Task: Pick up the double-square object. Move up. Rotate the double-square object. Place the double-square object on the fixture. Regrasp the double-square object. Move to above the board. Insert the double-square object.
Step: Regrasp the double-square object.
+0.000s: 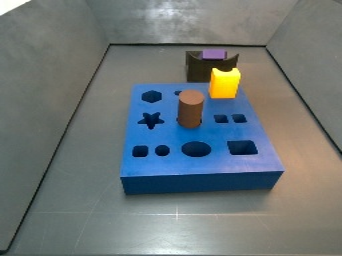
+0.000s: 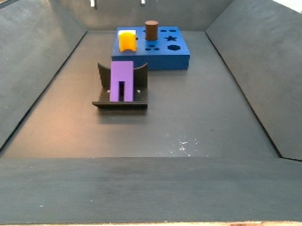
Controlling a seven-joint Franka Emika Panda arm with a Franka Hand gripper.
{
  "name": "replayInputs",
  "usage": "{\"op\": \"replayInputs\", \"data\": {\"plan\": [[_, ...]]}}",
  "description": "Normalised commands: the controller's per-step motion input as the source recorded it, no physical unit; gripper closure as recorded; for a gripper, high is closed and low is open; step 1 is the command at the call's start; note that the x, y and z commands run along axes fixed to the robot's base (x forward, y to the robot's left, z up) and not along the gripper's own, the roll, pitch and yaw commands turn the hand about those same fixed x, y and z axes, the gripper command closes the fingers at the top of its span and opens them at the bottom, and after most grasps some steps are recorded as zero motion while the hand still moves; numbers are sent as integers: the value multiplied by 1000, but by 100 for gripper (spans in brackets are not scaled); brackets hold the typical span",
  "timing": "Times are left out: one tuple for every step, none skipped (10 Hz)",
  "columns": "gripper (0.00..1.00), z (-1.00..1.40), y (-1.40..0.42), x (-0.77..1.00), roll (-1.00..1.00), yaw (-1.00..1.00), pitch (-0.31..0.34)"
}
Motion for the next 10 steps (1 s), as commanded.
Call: {"op": "replayInputs", "data": {"plan": [[0,-10,-36,76,1000,55,67],[0,-11,-38,82,1000,64,86],[0,-19,-43,100,901,92,129],[0,-21,-43,102,776,100,134],[0,-20,-47,102,526,124,132],[0,-14,-34,100,309,144,116],[0,-8,-29,89,224,157,94],[0,-1000,75,36,126,118,70],[0,-1000,73,36,105,123,40],[0,-1000,69,48,96,126,3]]}}
